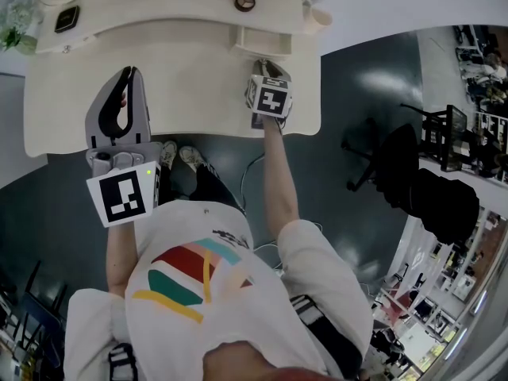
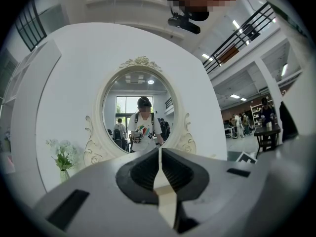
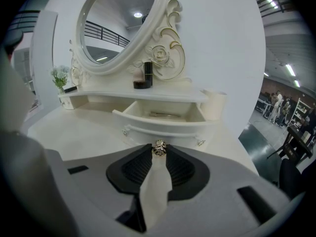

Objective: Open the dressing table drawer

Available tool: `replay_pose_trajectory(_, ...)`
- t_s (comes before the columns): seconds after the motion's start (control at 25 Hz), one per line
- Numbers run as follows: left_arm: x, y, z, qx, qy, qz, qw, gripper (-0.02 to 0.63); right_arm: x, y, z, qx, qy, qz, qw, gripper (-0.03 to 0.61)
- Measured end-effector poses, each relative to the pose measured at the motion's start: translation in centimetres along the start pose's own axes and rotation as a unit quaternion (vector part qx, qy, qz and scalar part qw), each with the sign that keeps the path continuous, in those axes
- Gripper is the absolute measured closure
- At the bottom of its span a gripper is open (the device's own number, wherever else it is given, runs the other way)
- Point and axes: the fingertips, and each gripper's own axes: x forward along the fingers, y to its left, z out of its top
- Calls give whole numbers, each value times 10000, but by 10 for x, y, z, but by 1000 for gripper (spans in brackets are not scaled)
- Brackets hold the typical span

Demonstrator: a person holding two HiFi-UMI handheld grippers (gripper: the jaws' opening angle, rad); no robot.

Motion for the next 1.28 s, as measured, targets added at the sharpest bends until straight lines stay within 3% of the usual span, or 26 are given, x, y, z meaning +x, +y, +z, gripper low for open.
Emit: replay_pose_trajectory(1.28,1,0,-1,-24,13,-58,10000,597,-3,0,-1,126,-75,35,9999,495)
